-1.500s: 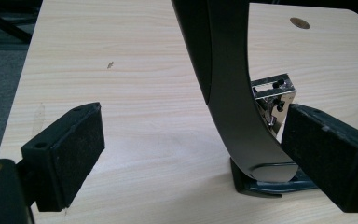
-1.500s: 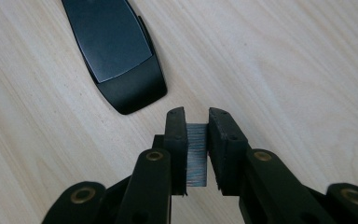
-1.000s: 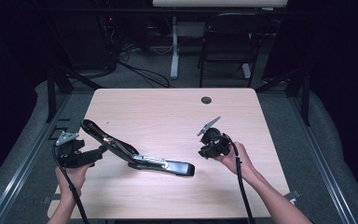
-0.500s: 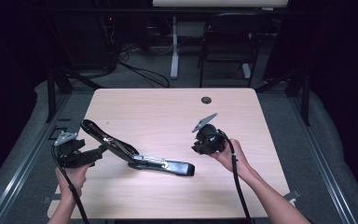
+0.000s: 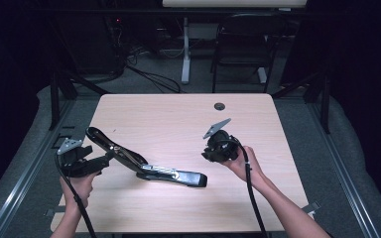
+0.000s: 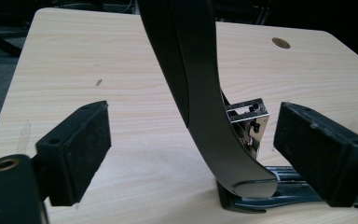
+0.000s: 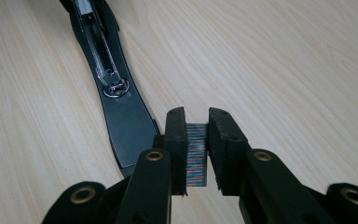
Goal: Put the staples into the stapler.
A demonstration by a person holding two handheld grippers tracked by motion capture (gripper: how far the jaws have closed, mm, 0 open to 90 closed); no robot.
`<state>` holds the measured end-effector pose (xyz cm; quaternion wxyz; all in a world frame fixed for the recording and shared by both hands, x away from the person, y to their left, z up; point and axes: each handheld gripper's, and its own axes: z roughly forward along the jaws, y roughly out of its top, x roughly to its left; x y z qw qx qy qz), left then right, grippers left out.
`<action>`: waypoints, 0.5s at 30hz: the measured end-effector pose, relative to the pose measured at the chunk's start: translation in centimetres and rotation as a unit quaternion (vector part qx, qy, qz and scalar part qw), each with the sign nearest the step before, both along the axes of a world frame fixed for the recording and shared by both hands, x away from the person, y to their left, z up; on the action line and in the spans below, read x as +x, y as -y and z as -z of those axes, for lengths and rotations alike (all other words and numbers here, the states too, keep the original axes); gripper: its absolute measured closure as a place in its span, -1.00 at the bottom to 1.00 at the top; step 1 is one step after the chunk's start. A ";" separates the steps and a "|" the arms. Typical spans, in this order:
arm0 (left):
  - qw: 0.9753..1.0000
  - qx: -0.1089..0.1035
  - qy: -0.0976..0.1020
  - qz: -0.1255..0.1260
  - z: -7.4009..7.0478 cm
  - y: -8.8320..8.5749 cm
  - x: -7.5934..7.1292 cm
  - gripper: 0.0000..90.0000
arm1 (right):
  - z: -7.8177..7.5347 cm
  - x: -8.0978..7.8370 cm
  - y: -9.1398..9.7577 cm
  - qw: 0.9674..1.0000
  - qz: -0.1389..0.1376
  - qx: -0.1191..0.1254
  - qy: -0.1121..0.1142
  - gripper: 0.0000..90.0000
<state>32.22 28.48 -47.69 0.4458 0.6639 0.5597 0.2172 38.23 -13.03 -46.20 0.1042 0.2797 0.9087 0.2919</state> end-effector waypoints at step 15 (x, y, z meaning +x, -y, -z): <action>0.999 0.008 0.027 -0.017 -0.2 0.3 0.2 -0.43 | -0.2 0.1 -0.9 1.000 -0.010 0.015 0.005 0.74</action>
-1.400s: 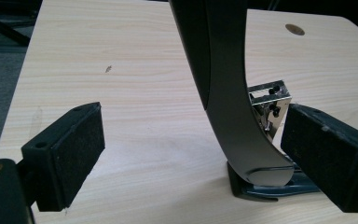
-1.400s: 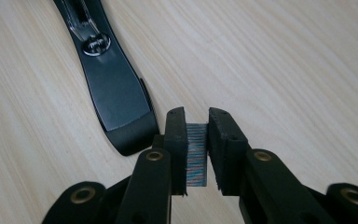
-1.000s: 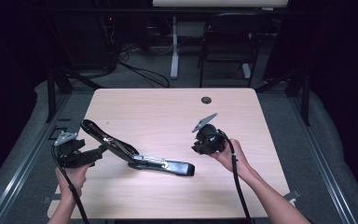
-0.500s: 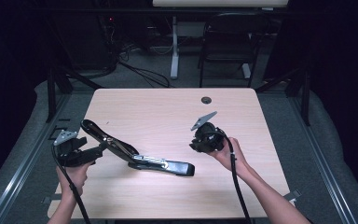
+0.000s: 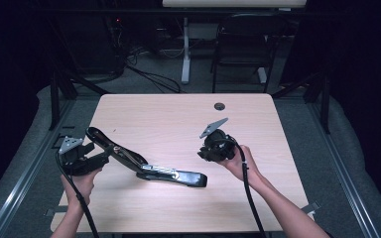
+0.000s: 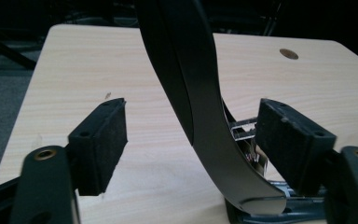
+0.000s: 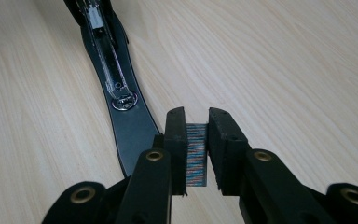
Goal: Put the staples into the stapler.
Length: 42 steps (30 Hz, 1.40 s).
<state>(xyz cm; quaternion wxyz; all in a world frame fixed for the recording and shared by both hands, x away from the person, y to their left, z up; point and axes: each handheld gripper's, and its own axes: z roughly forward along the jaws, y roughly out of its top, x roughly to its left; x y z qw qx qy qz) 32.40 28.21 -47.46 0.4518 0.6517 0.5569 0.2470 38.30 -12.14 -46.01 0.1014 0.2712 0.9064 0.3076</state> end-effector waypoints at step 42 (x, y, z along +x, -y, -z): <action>0.999 0.013 0.035 -0.009 -0.1 0.4 -0.2 0.32 | 0.0 1.1 -4.2 0.998 -0.065 0.026 0.002 0.74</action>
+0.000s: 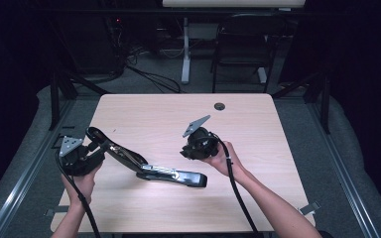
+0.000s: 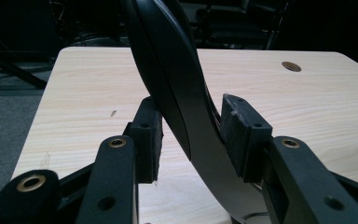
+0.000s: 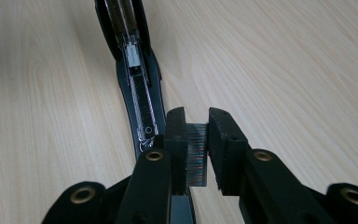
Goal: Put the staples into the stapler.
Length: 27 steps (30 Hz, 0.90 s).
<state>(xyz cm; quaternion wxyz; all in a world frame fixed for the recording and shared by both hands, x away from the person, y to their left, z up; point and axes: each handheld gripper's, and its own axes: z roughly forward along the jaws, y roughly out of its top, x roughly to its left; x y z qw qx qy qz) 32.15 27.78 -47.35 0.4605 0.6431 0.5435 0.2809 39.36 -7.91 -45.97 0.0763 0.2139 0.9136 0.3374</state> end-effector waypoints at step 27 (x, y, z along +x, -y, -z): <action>1.000 -0.003 0.002 0.003 0.1 -0.1 0.0 0.33 | 1.0 1.3 -3.6 0.997 -0.066 0.018 -0.023 0.74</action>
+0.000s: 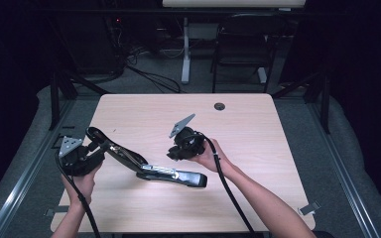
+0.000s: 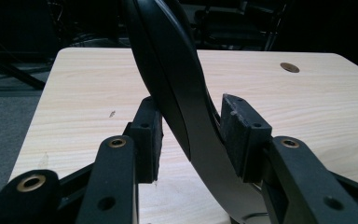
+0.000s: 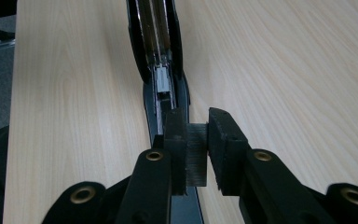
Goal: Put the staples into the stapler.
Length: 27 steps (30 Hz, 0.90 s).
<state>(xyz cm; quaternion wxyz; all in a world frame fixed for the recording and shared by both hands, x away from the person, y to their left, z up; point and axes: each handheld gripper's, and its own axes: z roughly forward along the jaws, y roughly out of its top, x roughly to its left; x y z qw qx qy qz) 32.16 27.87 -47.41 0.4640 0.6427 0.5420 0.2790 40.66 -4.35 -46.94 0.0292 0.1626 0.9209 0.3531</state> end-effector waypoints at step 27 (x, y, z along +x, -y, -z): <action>1.000 0.003 0.000 -0.001 0.0 0.1 0.0 0.32 | 2.1 0.7 -2.5 0.998 -0.051 -0.015 -0.030 0.74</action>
